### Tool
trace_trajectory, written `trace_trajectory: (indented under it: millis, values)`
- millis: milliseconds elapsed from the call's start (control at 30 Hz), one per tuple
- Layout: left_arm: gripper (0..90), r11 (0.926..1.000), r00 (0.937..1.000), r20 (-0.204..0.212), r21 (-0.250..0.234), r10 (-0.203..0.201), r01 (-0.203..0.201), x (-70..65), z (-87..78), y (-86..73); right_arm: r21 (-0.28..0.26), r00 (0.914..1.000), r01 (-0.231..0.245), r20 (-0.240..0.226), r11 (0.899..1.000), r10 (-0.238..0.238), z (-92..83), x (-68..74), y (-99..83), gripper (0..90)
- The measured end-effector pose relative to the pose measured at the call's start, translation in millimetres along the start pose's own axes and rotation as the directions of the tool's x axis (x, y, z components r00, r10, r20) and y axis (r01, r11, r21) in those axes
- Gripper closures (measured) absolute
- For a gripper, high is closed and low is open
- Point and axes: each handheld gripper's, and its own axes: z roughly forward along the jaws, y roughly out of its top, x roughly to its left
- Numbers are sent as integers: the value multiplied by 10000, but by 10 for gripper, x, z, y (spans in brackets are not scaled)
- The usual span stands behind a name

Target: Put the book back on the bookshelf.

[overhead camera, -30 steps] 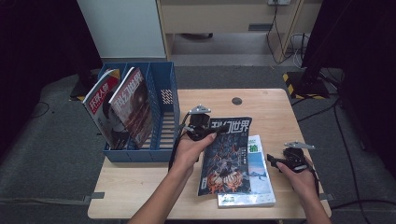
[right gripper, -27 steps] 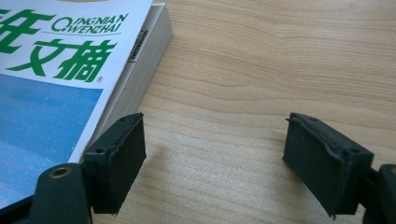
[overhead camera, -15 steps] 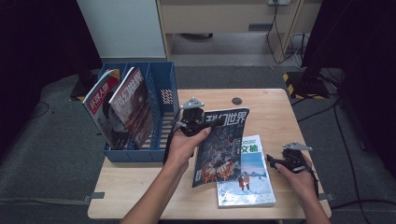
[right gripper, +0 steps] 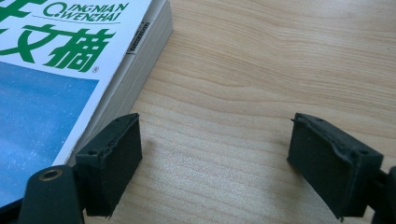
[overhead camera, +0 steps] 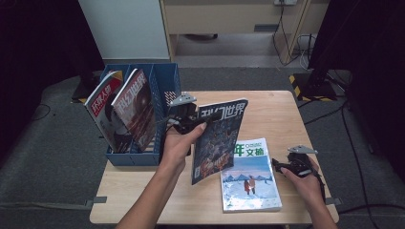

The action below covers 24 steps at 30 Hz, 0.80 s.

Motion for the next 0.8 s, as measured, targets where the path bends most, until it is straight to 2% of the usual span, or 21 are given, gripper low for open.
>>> trace_trajectory:
  millis: [233,467,800]
  values:
    - [820,9998,9998,-205,-215,6,-11,49,-82,30,2,10000,37,-2,10000,-37,2,-1,0,171]
    - [820,9988,9990,-384,-407,240,-256,52,-163,64,10,10000,85,9,10000,-85,2,-1,-1,170]
    - [819,9968,9981,-502,-700,358,-392,73,-227,105,15,9999,100,2,9999,-100,2,-2,-1,170]
